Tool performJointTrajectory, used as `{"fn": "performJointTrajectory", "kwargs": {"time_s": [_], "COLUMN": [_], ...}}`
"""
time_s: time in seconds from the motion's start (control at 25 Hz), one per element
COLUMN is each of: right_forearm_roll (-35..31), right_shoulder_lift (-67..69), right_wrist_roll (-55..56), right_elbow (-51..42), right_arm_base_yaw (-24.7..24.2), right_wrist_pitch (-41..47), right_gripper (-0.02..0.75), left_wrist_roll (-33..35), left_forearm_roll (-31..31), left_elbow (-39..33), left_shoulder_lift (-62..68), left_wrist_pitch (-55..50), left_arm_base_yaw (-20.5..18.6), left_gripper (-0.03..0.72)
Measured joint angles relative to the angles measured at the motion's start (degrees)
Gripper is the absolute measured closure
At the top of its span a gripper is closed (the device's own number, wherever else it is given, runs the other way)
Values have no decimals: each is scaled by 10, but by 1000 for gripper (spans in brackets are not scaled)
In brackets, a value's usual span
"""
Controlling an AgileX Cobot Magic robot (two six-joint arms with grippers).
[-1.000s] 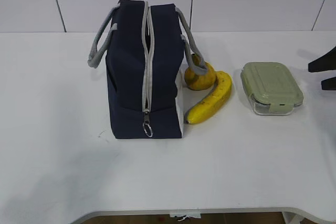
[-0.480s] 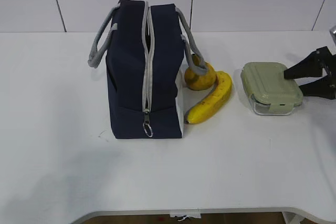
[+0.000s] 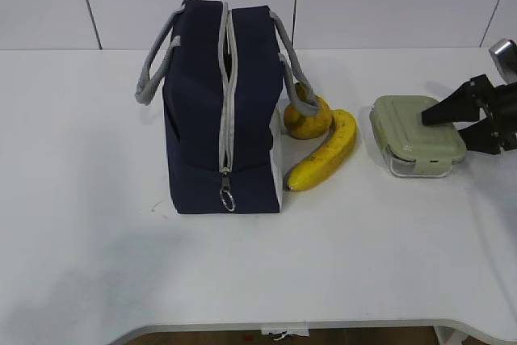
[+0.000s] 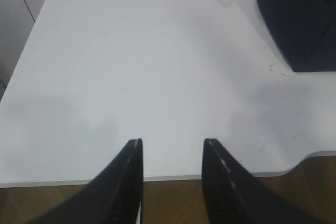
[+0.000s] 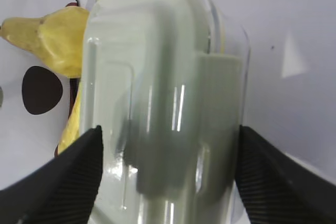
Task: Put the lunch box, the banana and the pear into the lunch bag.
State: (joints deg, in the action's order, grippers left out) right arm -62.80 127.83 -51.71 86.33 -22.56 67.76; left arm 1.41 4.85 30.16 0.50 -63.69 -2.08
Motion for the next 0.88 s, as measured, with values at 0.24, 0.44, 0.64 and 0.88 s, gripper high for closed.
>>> {"fn": "performJointTrajectory", "kwargs": {"time_s": [0.24, 0.44, 0.64, 0.88], "right_forearm_roll": [-1, -10, -11, -13], "right_shoulder_lift": [0, 0, 0, 0], "right_wrist_roll": [0, 0, 0, 8], "right_elbow": [0, 1, 2, 2], "right_arm_base_yaw": [0, 0, 0, 0], "right_wrist_pitch": [-1, -5, -4, -4], "right_gripper": [179, 320, 358, 360], "left_wrist_roll": [0, 0, 0, 0], "left_forearm_roll": [0, 0, 0, 0], "left_elbow": [0, 0, 0, 0], "left_shoulder_lift": [0, 0, 0, 0], "left_wrist_pitch": [0, 0, 0, 0], "left_arm_base_yaw": [0, 0, 0, 0], "left_gripper": [400, 400, 400, 400]}}
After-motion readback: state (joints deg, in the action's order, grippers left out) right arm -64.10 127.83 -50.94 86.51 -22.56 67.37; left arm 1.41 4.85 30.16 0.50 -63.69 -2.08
